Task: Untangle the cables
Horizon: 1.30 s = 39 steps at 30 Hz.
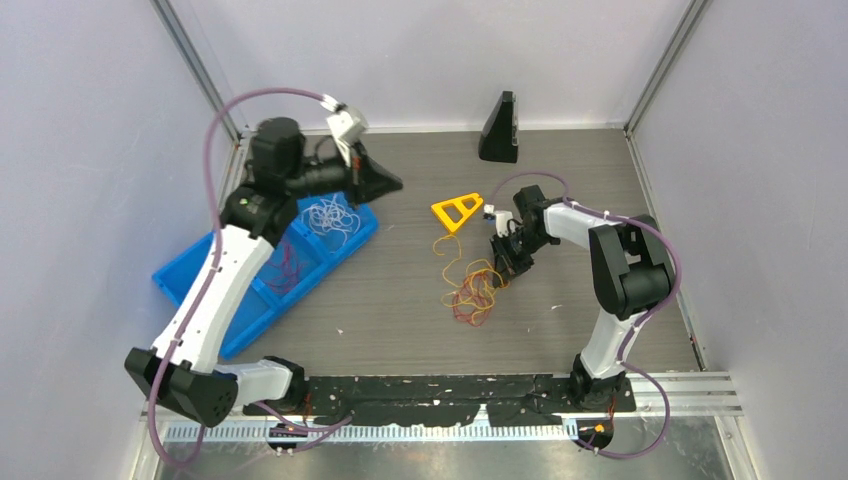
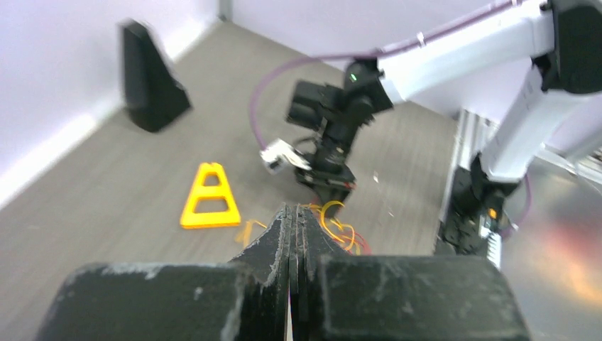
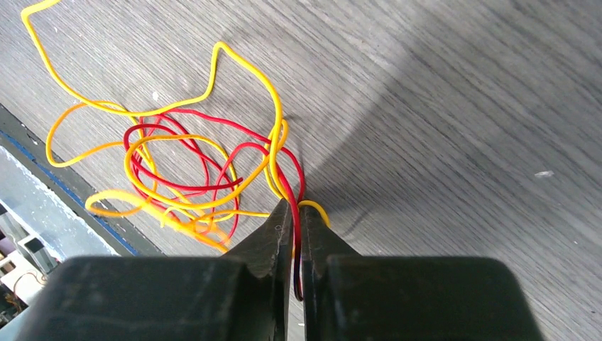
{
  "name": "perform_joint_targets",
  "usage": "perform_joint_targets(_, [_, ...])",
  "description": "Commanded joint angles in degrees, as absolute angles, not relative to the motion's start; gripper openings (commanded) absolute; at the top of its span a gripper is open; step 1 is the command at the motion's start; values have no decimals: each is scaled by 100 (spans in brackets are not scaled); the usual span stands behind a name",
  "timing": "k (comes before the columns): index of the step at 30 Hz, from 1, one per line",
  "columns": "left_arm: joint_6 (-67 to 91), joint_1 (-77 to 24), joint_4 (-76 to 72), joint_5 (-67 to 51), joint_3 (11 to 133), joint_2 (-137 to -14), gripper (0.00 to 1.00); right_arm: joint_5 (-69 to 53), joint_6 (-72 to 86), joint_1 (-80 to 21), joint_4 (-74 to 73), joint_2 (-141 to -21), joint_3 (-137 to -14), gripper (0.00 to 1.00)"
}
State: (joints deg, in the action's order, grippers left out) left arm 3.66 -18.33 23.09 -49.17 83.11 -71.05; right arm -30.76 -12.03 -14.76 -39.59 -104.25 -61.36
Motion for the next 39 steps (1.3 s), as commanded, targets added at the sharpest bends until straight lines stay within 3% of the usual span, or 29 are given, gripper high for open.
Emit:
perform_joint_targets(1, [533, -1352, 2562, -5088, 8896, -6731, 0, -2706, -1348, -1458, -4034, -10613, -6341, 13])
perform_joint_targets(3, [49, -1355, 3054, -5060, 8806, -6695, 0, -2945, -1390, -1459, -4098, -10639, -6386, 12])
perform_joint_targets(4, [-104, -1373, 3095, -5049, 8600, -6648, 10, -3261, -1407, -1459, -4106, -10598, -6389, 10])
perform_joint_targets(6, [118, -1414, 2750, -5055, 7977, -6530, 43, -3769, -1423, -1459, -4115, -10458, -6417, 7])
perform_joint_targets(7, [198, -1478, 2514, -5077, 7667, -6478, 53, -3941, -1439, -1459, -4158, -10397, -6443, 6])
perform_joint_targets(10, [-377, -2022, 2102, -4966, 6918, -6422, 62, -4728, -1504, -1459, -4243, -10066, -6591, 6])
perform_joint_targets(19, [-1411, -3268, 1557, -4871, 6752, -7835, 67, -5327, -1746, -1551, -4718, -9565, -7042, 5])
perform_joint_targets(28, [-553, -3641, 1397, -5182, 7325, -9135, 67, -5122, -1659, -1802, -4662, -9387, -7031, 6])
perform_joint_targets(39, [1061, -3782, 503, -5367, 7258, -9724, 43, -4786, -1257, -1865, -4515, -9530, -7204, 6])
